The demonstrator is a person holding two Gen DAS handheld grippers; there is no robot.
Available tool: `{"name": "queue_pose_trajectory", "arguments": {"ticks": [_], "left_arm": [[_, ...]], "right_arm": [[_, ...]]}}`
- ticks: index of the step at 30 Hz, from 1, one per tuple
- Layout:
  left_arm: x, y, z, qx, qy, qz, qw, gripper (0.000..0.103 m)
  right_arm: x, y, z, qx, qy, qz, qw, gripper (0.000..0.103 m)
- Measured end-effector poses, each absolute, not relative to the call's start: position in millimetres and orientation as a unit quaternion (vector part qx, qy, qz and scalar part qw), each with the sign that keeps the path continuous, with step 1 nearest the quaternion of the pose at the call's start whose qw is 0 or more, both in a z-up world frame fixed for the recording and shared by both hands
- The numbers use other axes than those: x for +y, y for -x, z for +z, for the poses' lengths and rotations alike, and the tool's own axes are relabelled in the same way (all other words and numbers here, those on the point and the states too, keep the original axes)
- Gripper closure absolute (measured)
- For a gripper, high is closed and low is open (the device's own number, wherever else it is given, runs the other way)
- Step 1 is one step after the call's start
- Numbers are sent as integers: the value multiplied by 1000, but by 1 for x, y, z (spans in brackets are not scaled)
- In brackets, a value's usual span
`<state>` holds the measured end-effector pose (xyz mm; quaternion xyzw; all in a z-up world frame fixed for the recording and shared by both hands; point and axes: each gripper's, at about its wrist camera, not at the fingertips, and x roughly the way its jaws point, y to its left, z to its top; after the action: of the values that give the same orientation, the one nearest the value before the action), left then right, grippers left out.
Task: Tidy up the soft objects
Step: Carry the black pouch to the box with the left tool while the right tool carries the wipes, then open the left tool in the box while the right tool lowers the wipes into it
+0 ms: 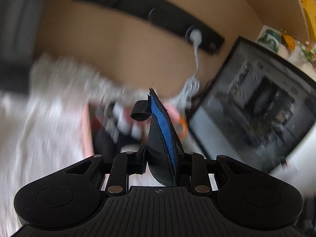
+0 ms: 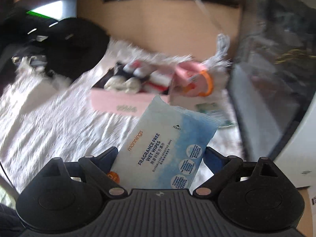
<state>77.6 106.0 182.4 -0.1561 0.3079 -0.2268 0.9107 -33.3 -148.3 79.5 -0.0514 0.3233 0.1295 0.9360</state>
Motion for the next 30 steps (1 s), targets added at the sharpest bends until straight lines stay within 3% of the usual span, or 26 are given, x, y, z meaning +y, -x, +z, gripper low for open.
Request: {"name": "queue_pose_trajectory", "arguments": {"ticks": [3,7,8,12,16,23,28,30], "left_arm": [[89,-149,178,318,155,-227,908,74],[72,-207,124,382,121,-137,906,74],[70,-213,110,400,100,-118,904,67],[82,-207,101,380,92,-139,910,65],[90,-200,104,373,33,-124,919,71],[128,-205,99,381,101,-145,908,75],[144,-195,117,341,131,-177,914,75],[146,-193,125,332,137,-197,912,75]], "right_arm": [[-163,36,86,302,34,115,946,10],[-169,34,84,297,20,117,948,10],[-168,30,81,302,19,117,946,10],[-163,22,76,312,36,114,942,10],[-150,-16,96,298,41,134,944,10],[-93,-145,140,236,90,170,952,10],[-49,-235,78,361,119,195,904,10],[-40,-242,59,376,126,180,900,10]]}}
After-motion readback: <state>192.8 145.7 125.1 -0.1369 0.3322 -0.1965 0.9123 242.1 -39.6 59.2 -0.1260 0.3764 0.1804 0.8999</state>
